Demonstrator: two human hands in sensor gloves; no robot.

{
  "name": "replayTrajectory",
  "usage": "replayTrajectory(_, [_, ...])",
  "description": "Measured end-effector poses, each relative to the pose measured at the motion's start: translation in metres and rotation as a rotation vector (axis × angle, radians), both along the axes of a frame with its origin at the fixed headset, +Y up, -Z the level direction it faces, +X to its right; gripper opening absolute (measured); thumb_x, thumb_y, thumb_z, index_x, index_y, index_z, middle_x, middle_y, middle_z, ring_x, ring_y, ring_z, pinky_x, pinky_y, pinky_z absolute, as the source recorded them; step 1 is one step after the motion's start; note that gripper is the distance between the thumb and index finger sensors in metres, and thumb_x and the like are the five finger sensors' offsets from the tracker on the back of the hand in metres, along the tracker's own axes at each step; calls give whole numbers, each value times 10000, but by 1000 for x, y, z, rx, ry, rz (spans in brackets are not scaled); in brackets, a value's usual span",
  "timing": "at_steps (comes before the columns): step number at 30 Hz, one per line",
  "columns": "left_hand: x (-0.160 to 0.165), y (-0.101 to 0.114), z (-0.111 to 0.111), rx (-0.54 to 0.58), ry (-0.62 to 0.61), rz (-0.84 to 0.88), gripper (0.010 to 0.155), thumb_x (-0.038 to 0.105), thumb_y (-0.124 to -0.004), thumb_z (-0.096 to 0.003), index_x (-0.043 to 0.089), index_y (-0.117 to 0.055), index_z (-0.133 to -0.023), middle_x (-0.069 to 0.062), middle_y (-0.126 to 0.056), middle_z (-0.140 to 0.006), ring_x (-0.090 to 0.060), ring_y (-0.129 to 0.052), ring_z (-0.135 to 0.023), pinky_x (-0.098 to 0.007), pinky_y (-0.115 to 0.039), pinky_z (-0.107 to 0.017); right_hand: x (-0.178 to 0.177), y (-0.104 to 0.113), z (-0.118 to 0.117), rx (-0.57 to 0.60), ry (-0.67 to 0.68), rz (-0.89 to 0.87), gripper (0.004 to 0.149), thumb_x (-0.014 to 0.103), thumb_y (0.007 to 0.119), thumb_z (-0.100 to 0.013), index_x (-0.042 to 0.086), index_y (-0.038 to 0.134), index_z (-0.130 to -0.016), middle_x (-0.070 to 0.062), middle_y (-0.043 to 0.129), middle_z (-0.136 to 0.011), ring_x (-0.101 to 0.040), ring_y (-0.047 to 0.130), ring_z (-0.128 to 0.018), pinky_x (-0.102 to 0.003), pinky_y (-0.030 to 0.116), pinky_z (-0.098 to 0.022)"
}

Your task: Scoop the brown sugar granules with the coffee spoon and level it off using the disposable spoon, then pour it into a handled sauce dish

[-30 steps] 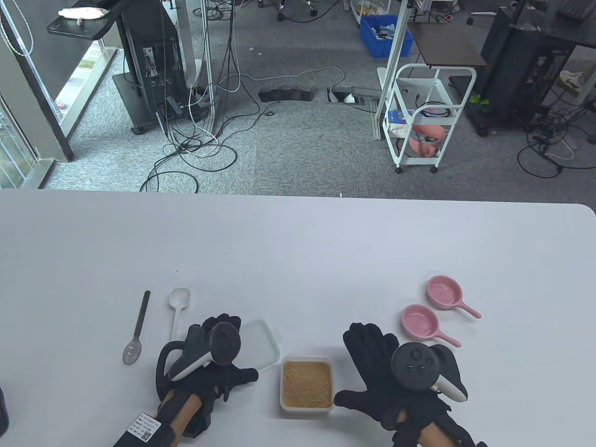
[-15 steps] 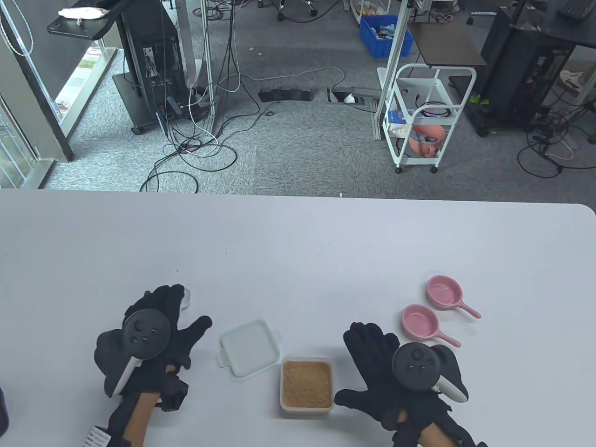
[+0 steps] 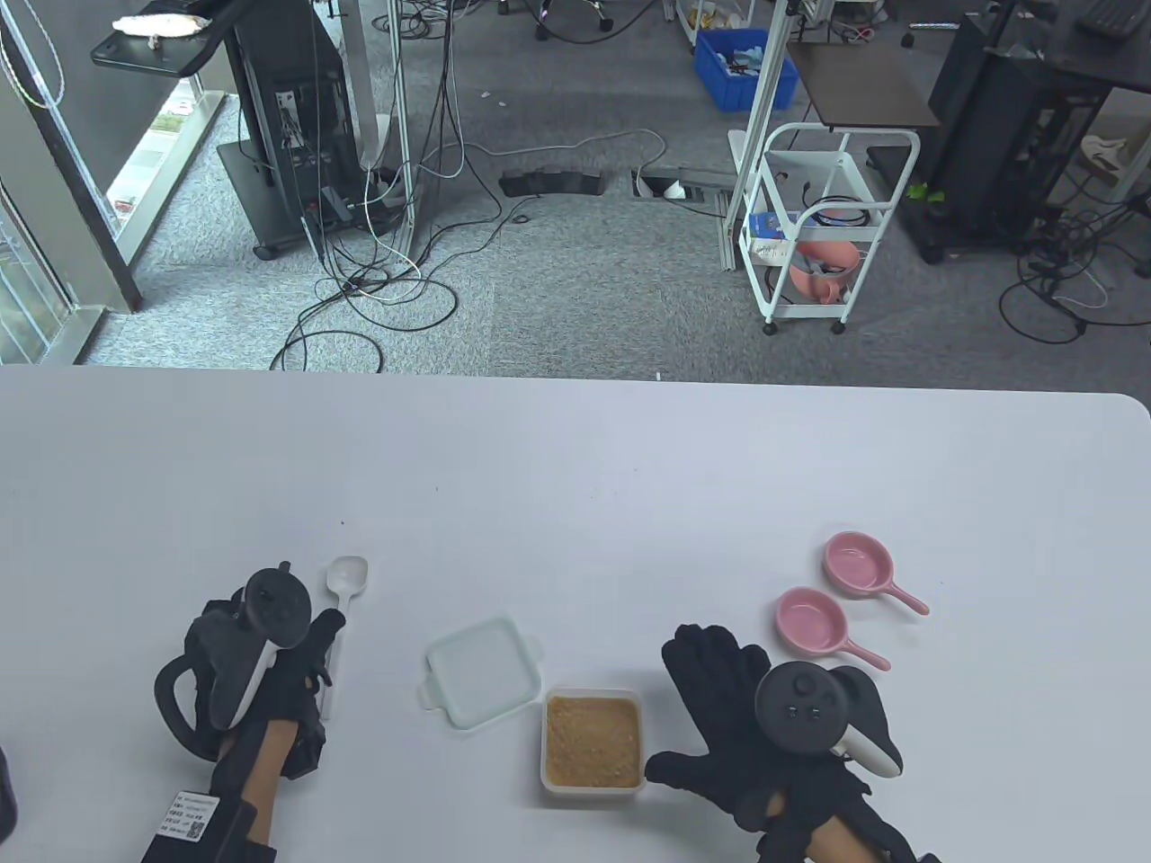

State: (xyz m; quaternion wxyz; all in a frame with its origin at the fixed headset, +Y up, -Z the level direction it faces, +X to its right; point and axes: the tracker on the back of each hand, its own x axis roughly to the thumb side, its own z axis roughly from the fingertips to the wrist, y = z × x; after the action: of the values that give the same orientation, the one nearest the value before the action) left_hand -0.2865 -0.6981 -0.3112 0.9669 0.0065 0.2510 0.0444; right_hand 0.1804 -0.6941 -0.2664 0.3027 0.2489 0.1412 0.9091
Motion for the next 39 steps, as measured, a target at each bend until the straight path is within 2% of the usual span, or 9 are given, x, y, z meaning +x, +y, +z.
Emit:
replayTrajectory(9, [18,-21,-8,-94,8,-97,547,674,-884,-384,361,-969,-824,110,-893,-858,-238,-881,-848,-542,-612,-768,0,0,0,0,2,1,977,662,796,-422,285,229,-1122,-23,119,-1189,-311,20,-1093,-507,-14,-718])
replayTrajectory(14, [24,-27,-10,-108,17,-157,522,663,-878,-393,359,-986,-803,114,-907,-844,-232,-895,-838,-532,-627,-763,-1,-1,0,-5,5,6,977,662,796,-422,284,229,-1122,-23,118,-1189,-311,20,-1092,-508,-15,-717])
replayTrajectory(19, [25,-29,-10,-111,10,-101,522,667,-883,-388,356,-994,-792,112,-914,-836,-233,-897,-833,-533,-629,-762,-1,-1,0,-9,7,7,976,662,795,-423,284,229,-1123,-23,118,-1190,-311,19,-1092,-509,-15,-716])
replayTrajectory(32, [27,-30,-9,-124,4,-97,477,623,-931,-383,358,-989,-775,119,-921,-811,-219,-909,-816,-531,-638,-756,-2,-2,0,-13,9,7,974,661,794,-424,284,230,-1123,-23,119,-1190,-310,16,-1091,-510,-18,-714])
replayTrajectory(39, [29,-30,-9,-109,-19,-63,420,610,-942,-381,379,-1003,-726,142,-934,-778,-198,-923,-799,-520,-650,-756,-2,-2,0,-18,10,10,973,661,792,-424,284,230,-1123,-24,118,-1190,-311,16,-1091,-513,-18,-714])
